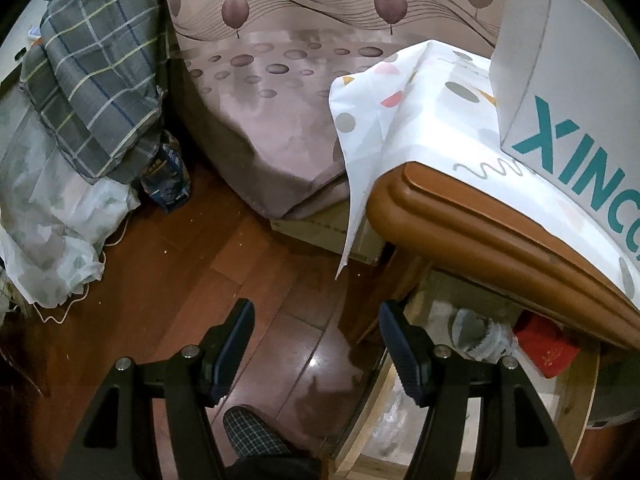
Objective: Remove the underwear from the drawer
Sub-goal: 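Carry the white sock with the right tool over the white box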
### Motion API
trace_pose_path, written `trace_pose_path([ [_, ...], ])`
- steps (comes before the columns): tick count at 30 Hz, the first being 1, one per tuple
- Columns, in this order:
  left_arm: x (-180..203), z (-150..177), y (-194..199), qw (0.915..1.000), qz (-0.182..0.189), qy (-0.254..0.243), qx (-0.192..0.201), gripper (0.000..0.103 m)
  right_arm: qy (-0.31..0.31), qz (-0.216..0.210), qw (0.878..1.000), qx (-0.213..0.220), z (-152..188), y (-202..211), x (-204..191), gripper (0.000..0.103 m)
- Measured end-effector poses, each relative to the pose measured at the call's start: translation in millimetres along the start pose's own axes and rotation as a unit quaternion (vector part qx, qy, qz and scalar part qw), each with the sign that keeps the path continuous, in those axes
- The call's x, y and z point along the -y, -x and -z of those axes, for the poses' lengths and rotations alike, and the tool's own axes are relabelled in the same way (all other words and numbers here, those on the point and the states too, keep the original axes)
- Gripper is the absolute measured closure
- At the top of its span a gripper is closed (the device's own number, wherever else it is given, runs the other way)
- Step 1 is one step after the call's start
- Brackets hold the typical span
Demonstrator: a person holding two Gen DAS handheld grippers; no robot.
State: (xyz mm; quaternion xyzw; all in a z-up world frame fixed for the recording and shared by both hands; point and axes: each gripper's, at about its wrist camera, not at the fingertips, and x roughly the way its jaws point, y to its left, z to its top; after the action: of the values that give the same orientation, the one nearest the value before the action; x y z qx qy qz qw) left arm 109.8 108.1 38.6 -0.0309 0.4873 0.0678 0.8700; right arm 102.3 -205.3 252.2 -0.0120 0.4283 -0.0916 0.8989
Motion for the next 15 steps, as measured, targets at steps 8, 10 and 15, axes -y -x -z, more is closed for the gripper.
trace_pose_path([
  [8, -1, -1, -1, 1.0, 0.003, 0.0, -0.005, 0.037, 0.001, 0.019, 1.0, -0.01, -21, -39, -12, 0.051],
  [10, -1, 0, -1, 1.0, 0.002, -0.001, -0.005, 0.037, -0.004, 0.023, 1.0, -0.015, -26, -51, -13, 0.051],
  [15, 0, 0, 0, 1.0, 0.002, 0.002, 0.001, 0.037, -0.01, 0.027, 0.999, -0.035, -31, -83, -14, 0.051],
])
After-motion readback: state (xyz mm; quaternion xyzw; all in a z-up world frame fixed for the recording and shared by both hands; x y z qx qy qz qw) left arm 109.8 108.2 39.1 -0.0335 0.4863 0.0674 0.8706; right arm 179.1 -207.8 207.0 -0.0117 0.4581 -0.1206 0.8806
